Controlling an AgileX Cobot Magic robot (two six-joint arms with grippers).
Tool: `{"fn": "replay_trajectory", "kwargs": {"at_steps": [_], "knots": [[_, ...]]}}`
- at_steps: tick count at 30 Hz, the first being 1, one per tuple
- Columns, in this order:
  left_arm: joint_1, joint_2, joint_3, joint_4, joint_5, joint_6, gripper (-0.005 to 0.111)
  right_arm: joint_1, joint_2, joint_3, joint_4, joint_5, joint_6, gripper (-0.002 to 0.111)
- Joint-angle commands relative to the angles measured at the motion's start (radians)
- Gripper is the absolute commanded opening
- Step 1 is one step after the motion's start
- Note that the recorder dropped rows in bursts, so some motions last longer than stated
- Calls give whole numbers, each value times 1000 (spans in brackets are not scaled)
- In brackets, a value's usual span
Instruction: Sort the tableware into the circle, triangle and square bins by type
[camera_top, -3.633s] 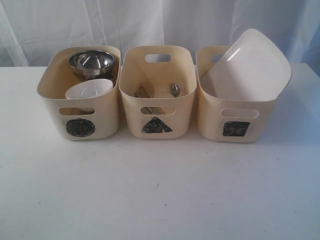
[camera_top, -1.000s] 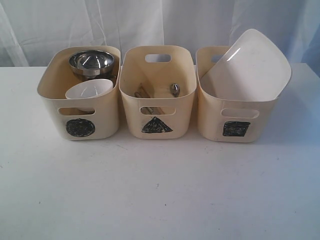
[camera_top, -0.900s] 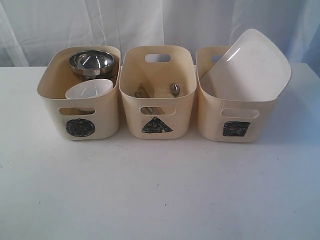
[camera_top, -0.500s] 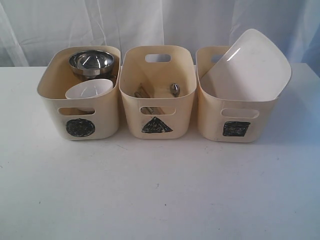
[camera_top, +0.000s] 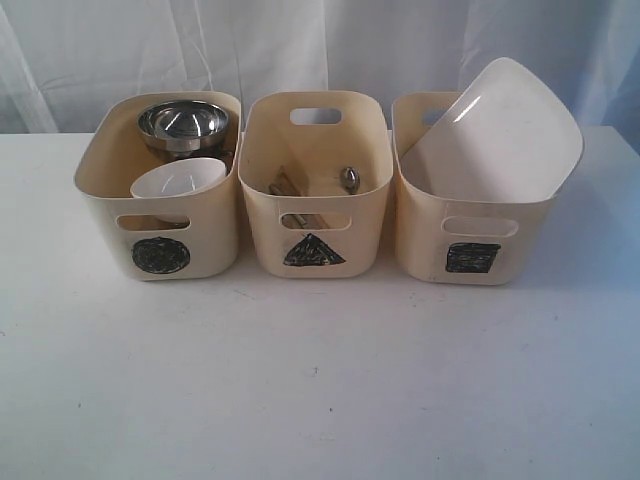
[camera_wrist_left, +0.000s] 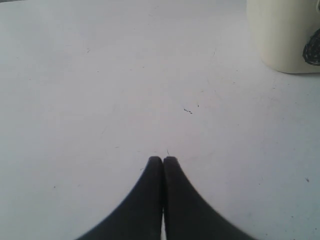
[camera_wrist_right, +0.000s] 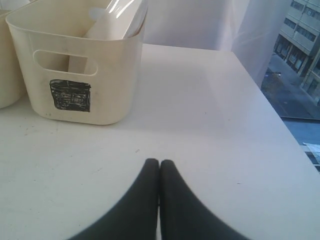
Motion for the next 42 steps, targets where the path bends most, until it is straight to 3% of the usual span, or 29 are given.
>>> {"fn": "replay_trajectory", "kwargs": {"at_steps": [1,25,42], "knots": [[-5,-4,4,-5,-1,-4,0,-1,-6,5,-7,1,4,0],[-5,-4,4,-5,-1,-4,0,-1,-6,5,-5,-3,4,0],[-5,-4,4,-5,-1,-4,0,-1,-6,5,97,-5,4,0]]}}
